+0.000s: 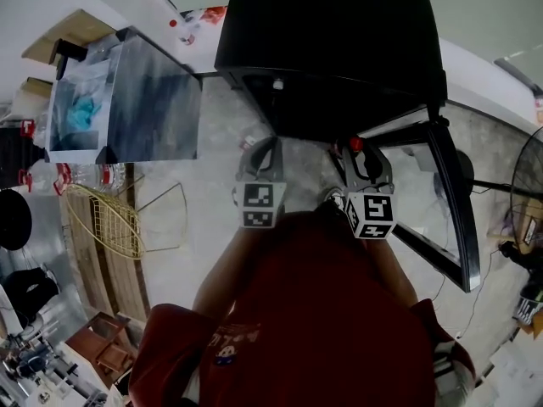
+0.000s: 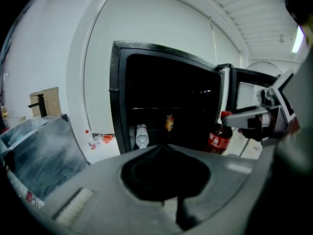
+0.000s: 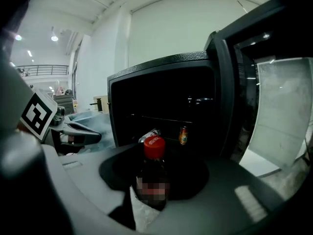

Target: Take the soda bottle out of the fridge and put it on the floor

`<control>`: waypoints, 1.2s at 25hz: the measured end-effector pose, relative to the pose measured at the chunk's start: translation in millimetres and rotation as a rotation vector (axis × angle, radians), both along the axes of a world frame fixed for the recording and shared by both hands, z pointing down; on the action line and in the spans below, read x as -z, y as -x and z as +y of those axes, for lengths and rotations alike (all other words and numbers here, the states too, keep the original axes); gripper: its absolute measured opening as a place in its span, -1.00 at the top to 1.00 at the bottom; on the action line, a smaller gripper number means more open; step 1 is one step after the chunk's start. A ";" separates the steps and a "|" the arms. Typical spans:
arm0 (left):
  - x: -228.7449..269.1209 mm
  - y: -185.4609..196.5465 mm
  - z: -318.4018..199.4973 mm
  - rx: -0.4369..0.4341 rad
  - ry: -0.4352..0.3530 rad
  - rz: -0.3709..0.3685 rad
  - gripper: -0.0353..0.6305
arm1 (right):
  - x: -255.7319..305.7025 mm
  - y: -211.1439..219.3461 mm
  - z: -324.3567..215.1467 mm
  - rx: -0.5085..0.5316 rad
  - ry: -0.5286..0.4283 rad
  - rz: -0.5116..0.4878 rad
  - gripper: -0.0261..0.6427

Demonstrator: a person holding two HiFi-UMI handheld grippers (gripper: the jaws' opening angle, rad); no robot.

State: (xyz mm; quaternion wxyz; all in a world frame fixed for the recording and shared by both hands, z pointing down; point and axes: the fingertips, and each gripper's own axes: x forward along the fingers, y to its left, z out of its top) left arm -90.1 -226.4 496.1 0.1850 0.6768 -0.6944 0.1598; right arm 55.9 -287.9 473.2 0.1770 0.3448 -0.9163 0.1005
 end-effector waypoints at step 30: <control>-6.5 -89.0 32.1 0.179 0.030 -0.034 0.89 | -16.1 -57.1 44.1 0.254 0.055 0.026 0.52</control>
